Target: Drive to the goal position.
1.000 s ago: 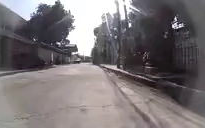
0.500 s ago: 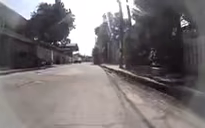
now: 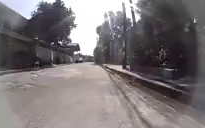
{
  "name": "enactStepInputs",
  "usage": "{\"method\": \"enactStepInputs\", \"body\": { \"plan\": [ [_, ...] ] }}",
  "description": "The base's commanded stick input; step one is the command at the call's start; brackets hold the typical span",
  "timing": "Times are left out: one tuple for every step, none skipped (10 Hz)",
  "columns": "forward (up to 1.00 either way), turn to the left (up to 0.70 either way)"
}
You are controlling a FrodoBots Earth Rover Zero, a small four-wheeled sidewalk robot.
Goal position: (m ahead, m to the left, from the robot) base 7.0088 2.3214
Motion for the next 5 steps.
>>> {"method": "enactStepInputs", "body": {
  "plan": [
    [1.00,0.00],
    [1.00,0.00],
    [1.00,0.00],
    [1.00,0.00],
    [1.00,0.00]
  ]
}}
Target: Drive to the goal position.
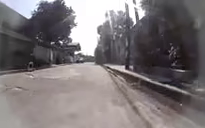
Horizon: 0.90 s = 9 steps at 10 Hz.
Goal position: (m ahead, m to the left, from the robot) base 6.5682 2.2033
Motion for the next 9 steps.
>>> {"method": "enactStepInputs", "body": {
  "plan": [
    [1.00,0.00],
    [1.00,0.00],
    [1.00,0.00],
    [1.00,0.00],
    [1.00,0.00],
    [1.00,0.00],
    [1.00,0.00],
    [1.00,0.00],
    [1.00,0.00]
  ]
}}
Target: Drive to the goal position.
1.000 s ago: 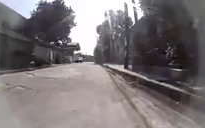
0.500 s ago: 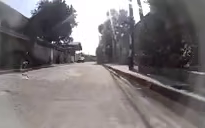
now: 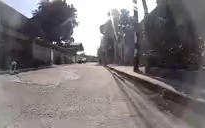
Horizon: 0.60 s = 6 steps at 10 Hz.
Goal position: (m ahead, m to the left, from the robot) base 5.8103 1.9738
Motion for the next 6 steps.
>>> {"method": "enactStepInputs", "body": {
  "plan": [
    [1.00,0.00],
    [1.00,0.00],
    [1.00,0.00],
    [1.00,0.00],
    [1.00,0.00],
    [1.00,0.00]
  ]
}}
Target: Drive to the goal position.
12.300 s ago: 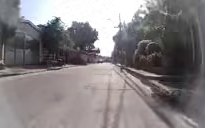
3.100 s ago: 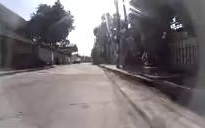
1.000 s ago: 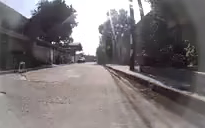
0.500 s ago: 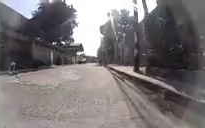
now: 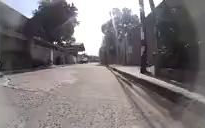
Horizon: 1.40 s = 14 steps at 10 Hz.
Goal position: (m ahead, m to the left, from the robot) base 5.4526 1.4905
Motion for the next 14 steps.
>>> {"method": "enactStepInputs", "body": {
  "plan": [
    [1.00,0.00],
    [1.00,0.00],
    [1.00,0.00],
    [1.00,0.00],
    [1.00,0.00],
    [1.00,0.00],
    [1.00,0.00],
    [1.00,0.00],
    [1.00,0.00],
    [1.00,0.00],
    [1.00,0.00],
    [1.00,0.00],
    [1.00,0.00],
    [1.00,0.00]
  ]
}}
